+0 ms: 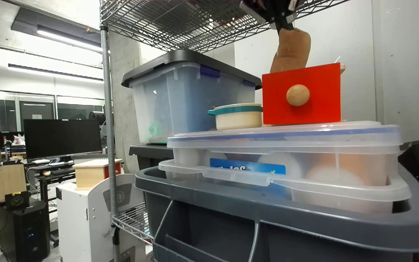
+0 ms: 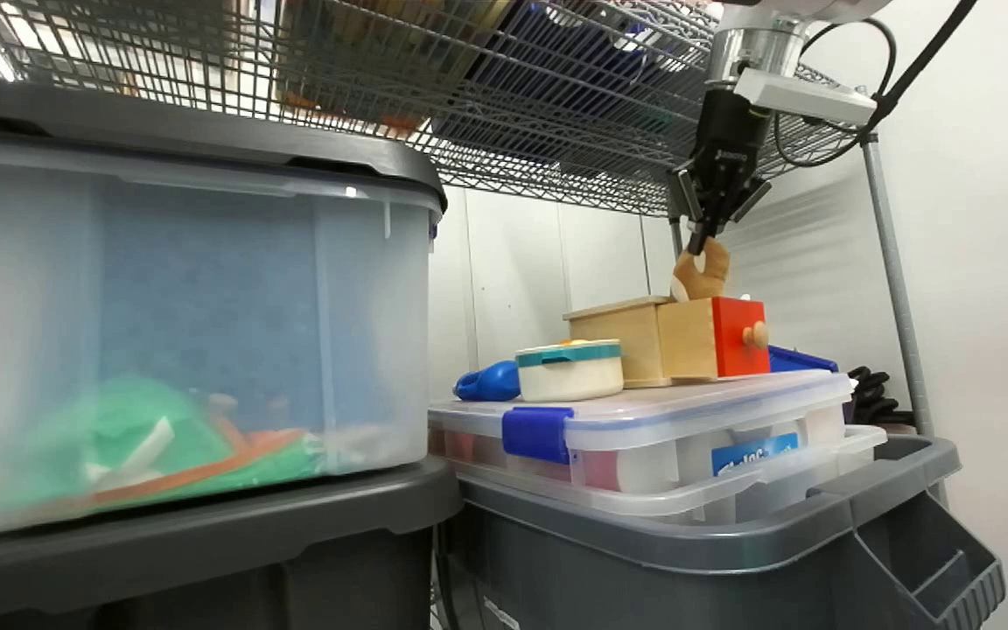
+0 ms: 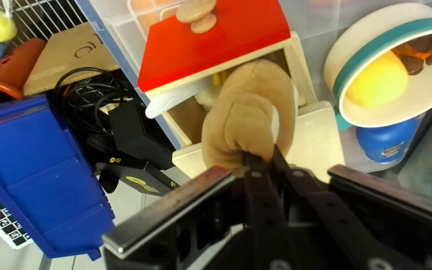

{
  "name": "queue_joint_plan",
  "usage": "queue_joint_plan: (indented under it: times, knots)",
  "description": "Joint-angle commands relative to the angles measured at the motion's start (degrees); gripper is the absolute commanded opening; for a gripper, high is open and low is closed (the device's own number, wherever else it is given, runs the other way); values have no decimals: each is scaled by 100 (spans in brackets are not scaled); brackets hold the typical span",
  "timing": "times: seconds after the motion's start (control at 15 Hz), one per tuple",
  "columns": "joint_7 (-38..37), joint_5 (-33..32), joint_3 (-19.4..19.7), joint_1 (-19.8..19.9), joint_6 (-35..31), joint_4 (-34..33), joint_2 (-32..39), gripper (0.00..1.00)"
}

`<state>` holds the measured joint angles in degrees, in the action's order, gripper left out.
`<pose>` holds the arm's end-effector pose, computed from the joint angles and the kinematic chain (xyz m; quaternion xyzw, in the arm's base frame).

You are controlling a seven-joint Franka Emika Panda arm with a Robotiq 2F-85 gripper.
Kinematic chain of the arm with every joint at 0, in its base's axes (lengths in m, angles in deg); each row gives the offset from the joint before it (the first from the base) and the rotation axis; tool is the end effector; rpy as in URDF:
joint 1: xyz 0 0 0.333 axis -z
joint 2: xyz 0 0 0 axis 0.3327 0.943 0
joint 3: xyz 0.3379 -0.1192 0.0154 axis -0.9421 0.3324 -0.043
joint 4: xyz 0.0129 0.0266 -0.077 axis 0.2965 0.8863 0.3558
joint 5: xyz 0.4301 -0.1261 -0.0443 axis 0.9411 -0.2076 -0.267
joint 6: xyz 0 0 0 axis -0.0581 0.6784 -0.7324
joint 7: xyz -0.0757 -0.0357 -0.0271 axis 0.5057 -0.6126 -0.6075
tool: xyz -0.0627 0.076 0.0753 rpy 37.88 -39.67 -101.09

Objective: Remove the brown object from the chest drawer

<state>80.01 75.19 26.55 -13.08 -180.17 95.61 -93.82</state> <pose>0.6145 -0.1325 0.5758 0.9576 -0.0906 0.2734 0.0030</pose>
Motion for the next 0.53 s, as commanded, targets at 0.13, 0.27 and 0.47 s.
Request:
queue_joint_plan:
  times: [0.13, 0.27, 0.47]
  knots:
    - [137, 192, 69, -67, 64, 47, -361, 2]
    - [128, 209, 65, -84, 84, 81, -488, 2]
    - [117, 281, 20, -175, 99, 221, -729, 2]
